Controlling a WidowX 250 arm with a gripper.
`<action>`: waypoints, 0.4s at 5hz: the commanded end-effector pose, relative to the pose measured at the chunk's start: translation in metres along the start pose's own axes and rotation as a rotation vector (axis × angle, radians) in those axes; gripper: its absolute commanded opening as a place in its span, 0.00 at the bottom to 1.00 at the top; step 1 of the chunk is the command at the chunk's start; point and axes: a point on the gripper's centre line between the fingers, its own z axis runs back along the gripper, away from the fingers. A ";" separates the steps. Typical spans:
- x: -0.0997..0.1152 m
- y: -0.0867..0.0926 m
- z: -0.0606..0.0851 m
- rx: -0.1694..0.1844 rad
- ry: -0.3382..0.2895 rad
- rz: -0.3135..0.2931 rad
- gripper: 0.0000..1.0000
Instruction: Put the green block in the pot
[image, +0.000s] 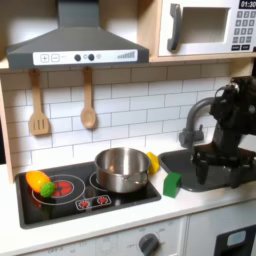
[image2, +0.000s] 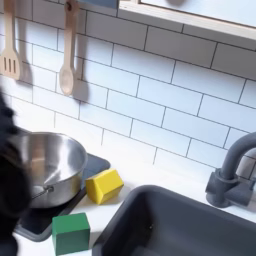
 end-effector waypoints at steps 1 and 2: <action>0.035 -0.002 -0.003 0.058 0.026 0.211 1.00; 0.050 0.004 -0.004 0.052 0.059 0.346 1.00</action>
